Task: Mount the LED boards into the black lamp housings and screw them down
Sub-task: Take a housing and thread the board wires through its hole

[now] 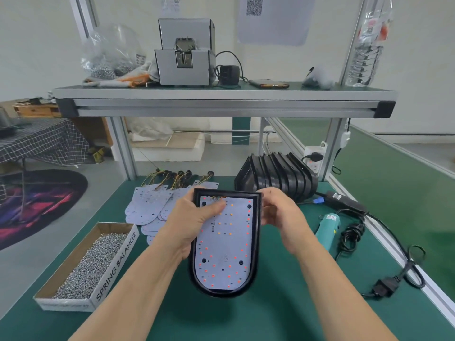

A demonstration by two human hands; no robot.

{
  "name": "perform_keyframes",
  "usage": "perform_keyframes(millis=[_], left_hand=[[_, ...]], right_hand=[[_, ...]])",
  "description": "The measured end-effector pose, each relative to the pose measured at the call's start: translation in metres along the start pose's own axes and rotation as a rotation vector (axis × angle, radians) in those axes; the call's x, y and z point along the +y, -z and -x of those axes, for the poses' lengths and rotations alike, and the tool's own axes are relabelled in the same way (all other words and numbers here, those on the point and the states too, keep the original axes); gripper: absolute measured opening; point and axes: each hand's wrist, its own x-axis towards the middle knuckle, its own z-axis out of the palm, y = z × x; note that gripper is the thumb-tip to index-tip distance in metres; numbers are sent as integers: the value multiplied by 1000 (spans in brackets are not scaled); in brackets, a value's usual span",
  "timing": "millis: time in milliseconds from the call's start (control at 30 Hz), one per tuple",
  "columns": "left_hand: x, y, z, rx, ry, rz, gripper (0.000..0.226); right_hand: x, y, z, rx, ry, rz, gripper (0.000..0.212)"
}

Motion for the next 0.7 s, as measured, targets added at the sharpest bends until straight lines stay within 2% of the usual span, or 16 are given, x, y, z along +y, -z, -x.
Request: perform_keyframes(millis=[33,100,167,300,367,400,433,500,533,567,633,667,700], left_hand=[[-2,-1,0,4,-10,2,26],[-5,-6,1,-1,-18,13,26],[-8,-8,2,-8,-27,20,24],[-11,-6,2,-35,-95,-14,19],[-13,-4,1,-57,-143,-73,17],[-13,-3,1,-71,-171,-103,18],[-13,-1,1,-87,-200,-131,22],[-12,5,-1,-128,-238,-171,23],[-12,8,-2,-161,-249,-188,22],[-13,11,-3,-201,-256,-201,21],[-14,12,-4,-272,-237,-191,19],[-15,12,-4,-296,-218,-166,18],[-16,11,-5,-310,-202,-140,18]], right_hand=[[0,1,1,-32,19,-15,24],[-1,-3,7,-104,107,230,20],[1,-6,10,-53,146,378,13],[5,-11,14,-1,188,316,7],[5,-6,16,-53,239,349,8],[4,-3,17,-121,229,342,17],[3,3,17,-188,171,282,27],[2,17,12,-227,13,-27,39],[5,22,10,-198,-12,-158,34],[7,25,10,-177,-12,-180,27],[18,19,10,-246,-1,46,48],[23,14,12,-339,2,148,53],[26,7,12,-402,-4,193,48]])
